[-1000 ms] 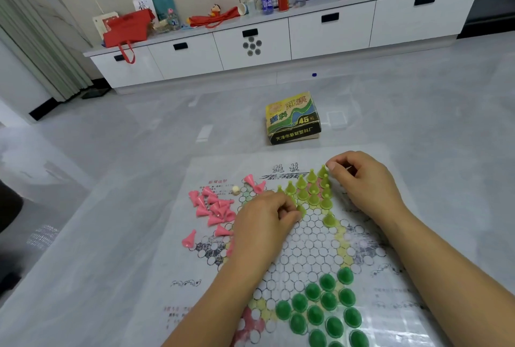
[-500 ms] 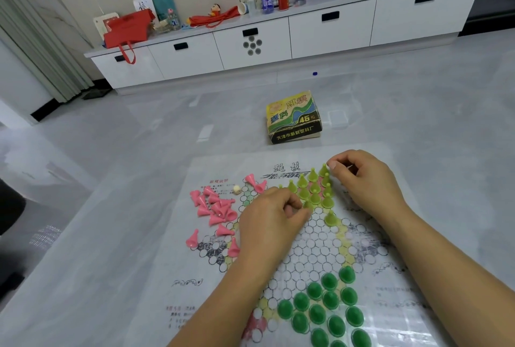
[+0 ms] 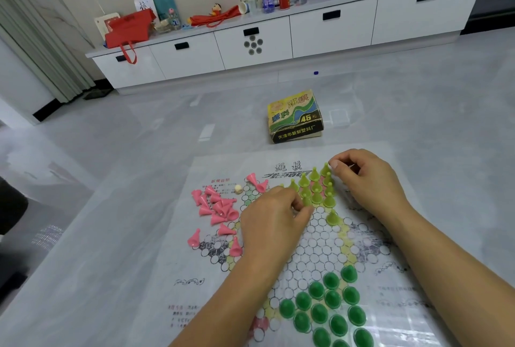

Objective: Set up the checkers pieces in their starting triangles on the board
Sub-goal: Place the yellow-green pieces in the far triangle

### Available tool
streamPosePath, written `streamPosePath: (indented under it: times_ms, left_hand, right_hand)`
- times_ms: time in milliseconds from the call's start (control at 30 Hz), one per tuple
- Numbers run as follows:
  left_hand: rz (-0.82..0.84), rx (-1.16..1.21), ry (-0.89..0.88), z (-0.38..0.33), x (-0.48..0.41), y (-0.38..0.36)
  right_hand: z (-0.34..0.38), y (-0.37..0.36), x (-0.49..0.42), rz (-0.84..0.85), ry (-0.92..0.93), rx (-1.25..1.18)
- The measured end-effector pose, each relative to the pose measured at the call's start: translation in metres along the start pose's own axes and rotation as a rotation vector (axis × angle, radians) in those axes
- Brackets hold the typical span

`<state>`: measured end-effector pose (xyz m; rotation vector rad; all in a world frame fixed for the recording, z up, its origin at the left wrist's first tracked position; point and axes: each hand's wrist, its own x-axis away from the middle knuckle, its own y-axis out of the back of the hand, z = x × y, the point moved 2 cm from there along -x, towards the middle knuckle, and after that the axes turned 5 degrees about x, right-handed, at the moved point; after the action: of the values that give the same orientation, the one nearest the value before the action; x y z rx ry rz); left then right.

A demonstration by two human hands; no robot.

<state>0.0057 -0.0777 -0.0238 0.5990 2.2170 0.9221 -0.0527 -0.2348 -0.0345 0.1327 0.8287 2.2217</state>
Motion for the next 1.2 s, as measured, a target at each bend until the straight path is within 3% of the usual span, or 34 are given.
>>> streamPosePath:
  times_ms: [167,667,1200]
  left_hand:
    - [-0.039,0.148,-0.014,-0.001,-0.005,0.006]
    - [0.079,0.141,0.036,-0.003,-0.009,0.003]
    - [0.030,0.212,0.059,-0.001,-0.008,0.011]
  right_hand:
    - [0.000,0.000,0.000,0.005,0.001,-0.004]
    - [-0.001,-0.001,-0.001,-0.004,0.001,0.004]
    - [-0.002,-0.001,-0.001,-0.001,-0.001,0.004]
